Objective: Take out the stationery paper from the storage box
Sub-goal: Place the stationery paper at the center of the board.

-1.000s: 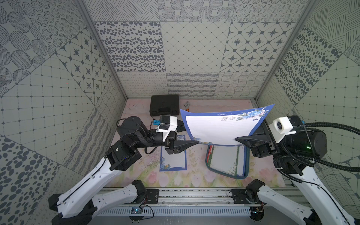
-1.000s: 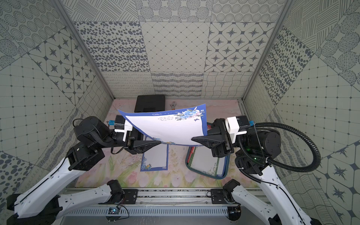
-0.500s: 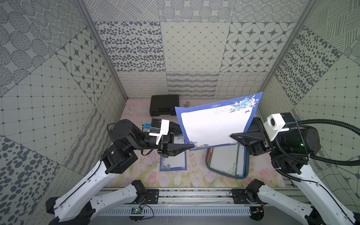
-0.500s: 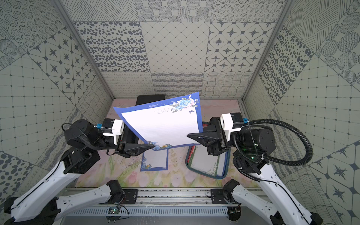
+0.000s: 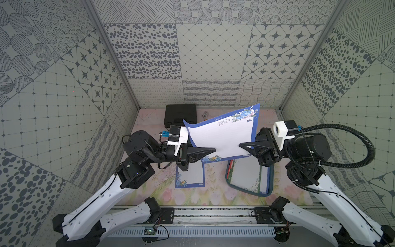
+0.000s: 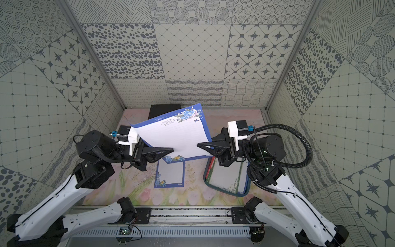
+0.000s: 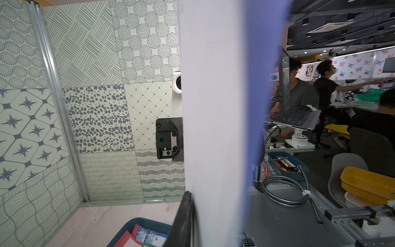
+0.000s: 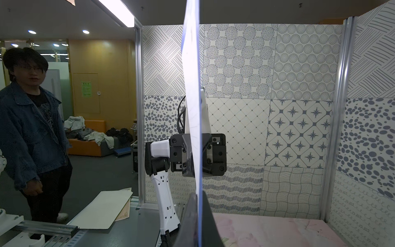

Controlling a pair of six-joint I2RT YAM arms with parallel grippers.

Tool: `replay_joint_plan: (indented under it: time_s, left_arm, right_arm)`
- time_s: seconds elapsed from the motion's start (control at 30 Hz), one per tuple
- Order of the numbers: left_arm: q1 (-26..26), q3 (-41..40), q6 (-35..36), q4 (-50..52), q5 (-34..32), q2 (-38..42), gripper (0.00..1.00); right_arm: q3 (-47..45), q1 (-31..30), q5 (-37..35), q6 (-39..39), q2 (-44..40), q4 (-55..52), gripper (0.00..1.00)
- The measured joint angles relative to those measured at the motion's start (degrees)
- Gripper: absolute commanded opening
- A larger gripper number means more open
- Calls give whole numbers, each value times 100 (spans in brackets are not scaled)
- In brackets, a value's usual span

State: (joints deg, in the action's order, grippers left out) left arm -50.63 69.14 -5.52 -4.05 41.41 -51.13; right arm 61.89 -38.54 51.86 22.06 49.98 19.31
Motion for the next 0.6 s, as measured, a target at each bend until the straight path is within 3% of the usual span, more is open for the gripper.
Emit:
replay_joint_plan:
  time_s: [0.27, 0.33, 0.43, 0.6]
  left_arm:
    - [0, -186, -177, -186, -214, 15, 1]
    - [0, -247, -205, -234, -339, 39, 12]
    - [0, -398, -295, -321, -560, 125, 16]
    - [0, -656, -376, -468, -901, 273, 5]
  right_arm:
    - [-122, 0, -120, -63, -17, -4, 0]
    - [-164, 0, -151, -92, -35, -9, 0]
    - [-212, 0, -199, -136, -61, -11, 0]
    - [-315, -2, -323, -177, -68, -13, 0]
